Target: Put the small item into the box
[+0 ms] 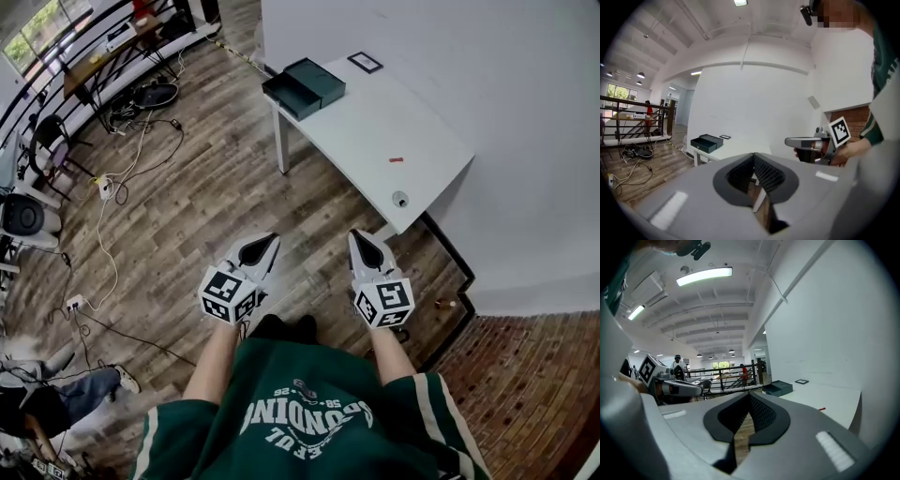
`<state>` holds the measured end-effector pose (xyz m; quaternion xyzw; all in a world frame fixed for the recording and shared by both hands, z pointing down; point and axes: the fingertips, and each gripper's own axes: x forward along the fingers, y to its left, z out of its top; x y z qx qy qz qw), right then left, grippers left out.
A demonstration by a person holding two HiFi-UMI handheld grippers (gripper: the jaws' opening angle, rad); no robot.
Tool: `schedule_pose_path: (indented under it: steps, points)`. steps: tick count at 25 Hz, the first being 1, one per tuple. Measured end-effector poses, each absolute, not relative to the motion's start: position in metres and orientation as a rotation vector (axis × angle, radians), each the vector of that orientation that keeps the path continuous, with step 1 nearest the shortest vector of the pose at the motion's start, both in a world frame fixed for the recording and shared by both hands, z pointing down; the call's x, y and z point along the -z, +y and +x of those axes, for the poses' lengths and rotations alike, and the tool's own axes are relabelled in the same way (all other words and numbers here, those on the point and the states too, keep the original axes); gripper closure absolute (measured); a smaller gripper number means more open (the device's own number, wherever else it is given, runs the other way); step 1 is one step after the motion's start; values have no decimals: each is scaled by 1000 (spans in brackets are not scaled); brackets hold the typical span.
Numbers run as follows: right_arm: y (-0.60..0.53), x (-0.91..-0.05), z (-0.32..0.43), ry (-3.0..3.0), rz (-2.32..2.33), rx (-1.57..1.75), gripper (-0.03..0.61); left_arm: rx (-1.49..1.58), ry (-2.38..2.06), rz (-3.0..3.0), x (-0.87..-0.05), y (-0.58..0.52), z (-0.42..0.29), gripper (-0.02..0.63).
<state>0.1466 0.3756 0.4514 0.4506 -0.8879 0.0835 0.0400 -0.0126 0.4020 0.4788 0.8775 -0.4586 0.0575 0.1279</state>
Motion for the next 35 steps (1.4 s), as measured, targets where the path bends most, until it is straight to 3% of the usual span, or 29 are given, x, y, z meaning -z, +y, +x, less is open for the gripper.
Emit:
schedule_pose_path:
  steps: [9,27,35]
  points:
    - [357,-458,136,-2727,1365,-291,577,-169,-1346,2527,-488,388,-27,563]
    - [210,-461,36,-2604,1598,-330,577,-171,-1139,2622,-497,225,-125,562]
    - [186,-463,26,-2552,1642,-324,576,-148,-1047,2651,-502,180,-132,562]
